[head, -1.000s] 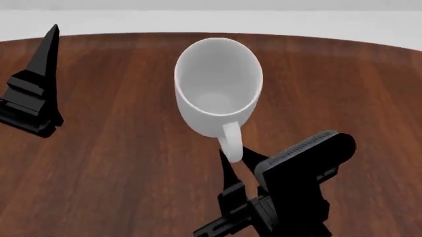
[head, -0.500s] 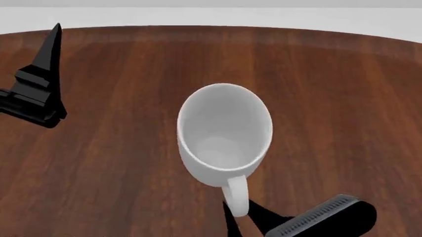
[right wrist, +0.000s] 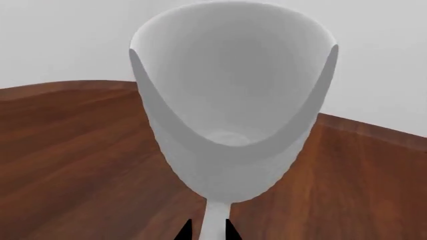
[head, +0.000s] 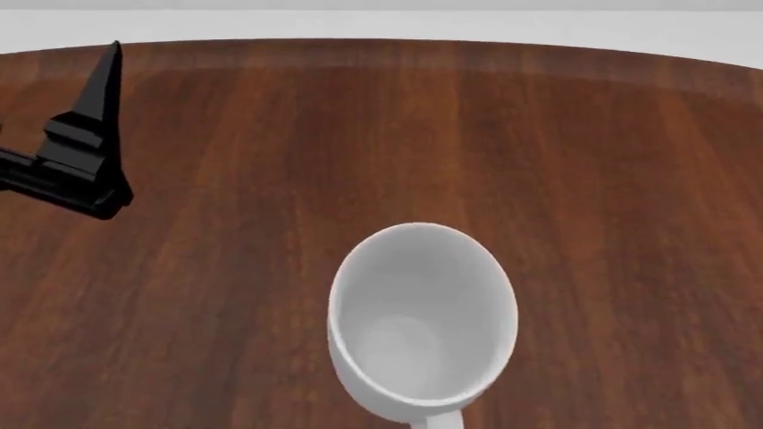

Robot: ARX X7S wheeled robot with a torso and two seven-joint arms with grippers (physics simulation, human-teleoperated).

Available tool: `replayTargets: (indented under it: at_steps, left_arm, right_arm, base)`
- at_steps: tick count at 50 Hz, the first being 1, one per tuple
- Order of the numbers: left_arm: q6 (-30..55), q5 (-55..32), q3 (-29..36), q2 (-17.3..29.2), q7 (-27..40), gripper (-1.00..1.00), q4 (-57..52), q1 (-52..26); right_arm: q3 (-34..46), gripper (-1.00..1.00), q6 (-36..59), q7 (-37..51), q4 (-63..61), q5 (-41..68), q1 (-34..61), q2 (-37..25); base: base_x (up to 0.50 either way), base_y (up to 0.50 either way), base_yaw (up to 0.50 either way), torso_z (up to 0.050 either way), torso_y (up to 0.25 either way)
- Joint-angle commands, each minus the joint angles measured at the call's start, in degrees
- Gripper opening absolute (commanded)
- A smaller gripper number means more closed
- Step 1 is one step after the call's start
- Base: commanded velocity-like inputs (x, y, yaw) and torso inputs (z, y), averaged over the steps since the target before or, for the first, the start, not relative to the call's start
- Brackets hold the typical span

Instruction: Put the white mug on the plate.

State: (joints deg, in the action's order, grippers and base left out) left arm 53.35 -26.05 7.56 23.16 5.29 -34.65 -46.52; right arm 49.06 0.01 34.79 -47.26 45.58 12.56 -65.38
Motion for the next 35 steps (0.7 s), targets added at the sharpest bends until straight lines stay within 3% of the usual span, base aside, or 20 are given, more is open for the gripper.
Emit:
replayTargets:
  at_steps: [1,23,35]
  left_arm:
    - [-2.26,0.60,0.48,-0.40,-0.35,1.00,2.69,0.20]
    - [-9.27,2.75,2.52,-1.82,-2.10,1.00,11.23,0.37]
    - [-10.57,2.49,2.07,-1.90,-2.15,1.00,11.96,1.39]
  right_arm:
    - [0.69,-1.00,-3.74,3.41,-4.49,-5.77,-5.77,-3.70]
    - [5.39,-1.00,-6.20,9.02,-7.54,-14.02,-15.23,-7.02]
    - [8.11,-1.00,-6.56,8.44,-4.91,-14.37,-17.85,-4.07]
  base:
    - [0.00,0.00,0.00,0.000,0.000]
    - [0.00,0.00,0.00,0.000,0.000]
    - [0.00,0.00,0.00,0.000,0.000]
